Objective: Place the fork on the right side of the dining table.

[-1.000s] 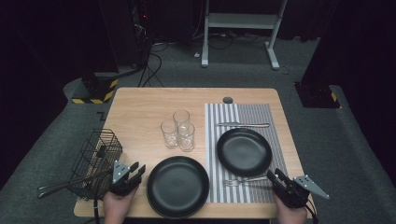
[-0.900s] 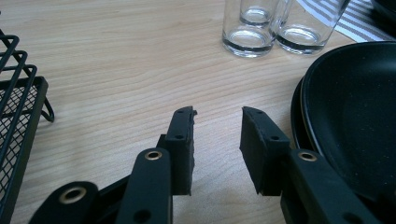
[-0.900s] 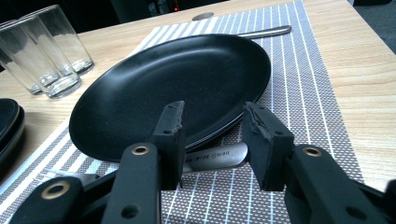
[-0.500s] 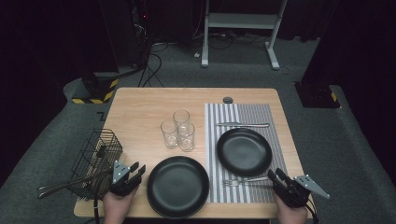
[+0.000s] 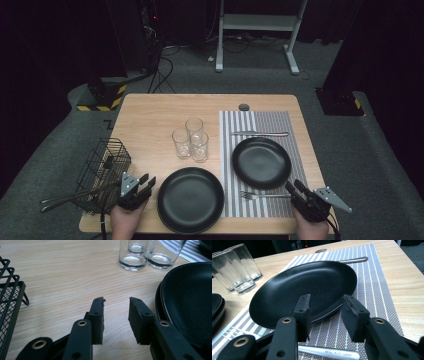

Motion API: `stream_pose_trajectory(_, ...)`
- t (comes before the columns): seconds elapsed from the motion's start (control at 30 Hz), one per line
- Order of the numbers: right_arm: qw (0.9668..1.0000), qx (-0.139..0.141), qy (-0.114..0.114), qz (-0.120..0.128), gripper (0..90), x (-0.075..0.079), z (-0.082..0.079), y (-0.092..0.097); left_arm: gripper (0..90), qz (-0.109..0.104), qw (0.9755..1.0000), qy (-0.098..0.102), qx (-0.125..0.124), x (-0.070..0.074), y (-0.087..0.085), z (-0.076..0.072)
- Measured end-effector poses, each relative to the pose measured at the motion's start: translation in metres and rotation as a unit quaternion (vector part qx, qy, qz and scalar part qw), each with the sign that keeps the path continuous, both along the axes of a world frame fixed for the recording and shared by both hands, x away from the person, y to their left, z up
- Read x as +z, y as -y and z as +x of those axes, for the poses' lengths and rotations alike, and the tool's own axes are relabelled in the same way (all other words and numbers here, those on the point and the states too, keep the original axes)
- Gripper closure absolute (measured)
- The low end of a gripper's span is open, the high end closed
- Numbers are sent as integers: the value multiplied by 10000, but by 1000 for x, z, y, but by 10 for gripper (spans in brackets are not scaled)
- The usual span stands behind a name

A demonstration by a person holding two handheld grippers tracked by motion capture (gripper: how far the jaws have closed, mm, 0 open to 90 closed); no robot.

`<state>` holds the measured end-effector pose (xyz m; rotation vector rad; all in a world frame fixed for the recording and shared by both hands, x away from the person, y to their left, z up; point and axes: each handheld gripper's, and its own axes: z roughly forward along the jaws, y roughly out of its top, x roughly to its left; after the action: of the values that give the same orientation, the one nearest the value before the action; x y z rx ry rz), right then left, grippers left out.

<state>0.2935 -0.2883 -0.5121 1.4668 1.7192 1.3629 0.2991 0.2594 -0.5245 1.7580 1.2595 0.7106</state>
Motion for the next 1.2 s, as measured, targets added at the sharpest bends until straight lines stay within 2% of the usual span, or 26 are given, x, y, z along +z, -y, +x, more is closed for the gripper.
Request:
stream_pose_trajectory(0.27, 9999, 116, 25, -125, 589, 2, 0, -10, 651, 0, 10000, -2, -2, 0, 0, 0)
stream_pose_trajectory(0.57, 9991, 340, 35, -248, 583, 3, 3, -30, 651, 13, 10000, -1, -5, 0, 1, 0)
stream_pose_trajectory(1.2, 9944, 895, 132, -538, 561, 9, 14, -81, 648, 49, 10000, -18, -8, 0, 2, 0)
